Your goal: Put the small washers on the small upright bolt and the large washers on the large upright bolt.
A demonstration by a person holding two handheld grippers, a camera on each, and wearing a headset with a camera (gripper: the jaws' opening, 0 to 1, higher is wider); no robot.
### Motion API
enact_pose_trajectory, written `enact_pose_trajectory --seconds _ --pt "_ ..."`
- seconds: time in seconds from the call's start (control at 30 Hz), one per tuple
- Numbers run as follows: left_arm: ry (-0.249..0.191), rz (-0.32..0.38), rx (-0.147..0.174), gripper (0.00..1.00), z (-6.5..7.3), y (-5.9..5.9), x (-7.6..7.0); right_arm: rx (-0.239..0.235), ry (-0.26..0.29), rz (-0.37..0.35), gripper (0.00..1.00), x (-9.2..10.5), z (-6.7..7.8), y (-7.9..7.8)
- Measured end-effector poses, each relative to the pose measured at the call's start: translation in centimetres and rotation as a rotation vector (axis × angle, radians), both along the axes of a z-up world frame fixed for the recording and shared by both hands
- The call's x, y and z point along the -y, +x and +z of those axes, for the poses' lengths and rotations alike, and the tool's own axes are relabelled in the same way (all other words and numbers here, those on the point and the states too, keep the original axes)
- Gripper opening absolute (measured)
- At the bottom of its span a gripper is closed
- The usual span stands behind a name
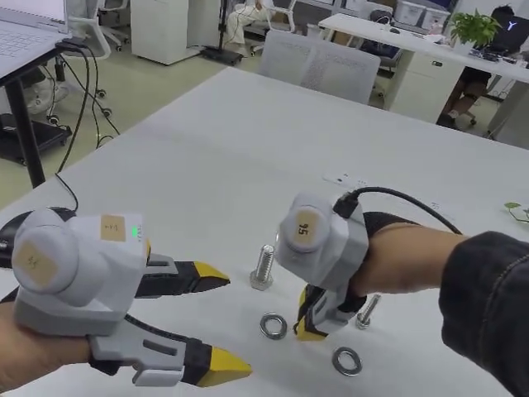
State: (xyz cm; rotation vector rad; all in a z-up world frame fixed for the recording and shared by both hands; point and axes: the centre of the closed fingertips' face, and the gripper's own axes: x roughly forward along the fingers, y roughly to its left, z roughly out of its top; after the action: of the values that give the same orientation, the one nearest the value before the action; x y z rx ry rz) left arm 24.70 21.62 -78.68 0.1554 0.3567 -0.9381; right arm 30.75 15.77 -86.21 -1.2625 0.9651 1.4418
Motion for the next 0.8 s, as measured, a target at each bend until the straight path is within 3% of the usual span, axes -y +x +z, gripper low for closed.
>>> enact_pose_trajectory --seconds 0.4,0.8 --pt "0.003 -0.009 -0.001 0.6 0.0 0.1 0.2 0.008 0.007 -0.024 0.13 1.3 2.2 0.9" --pt "0.0 -0.013 -0.001 0.6 0.0 0.2 0.4 0.017 0.001 -0.042 0.13 2.6 3.5 1.4"
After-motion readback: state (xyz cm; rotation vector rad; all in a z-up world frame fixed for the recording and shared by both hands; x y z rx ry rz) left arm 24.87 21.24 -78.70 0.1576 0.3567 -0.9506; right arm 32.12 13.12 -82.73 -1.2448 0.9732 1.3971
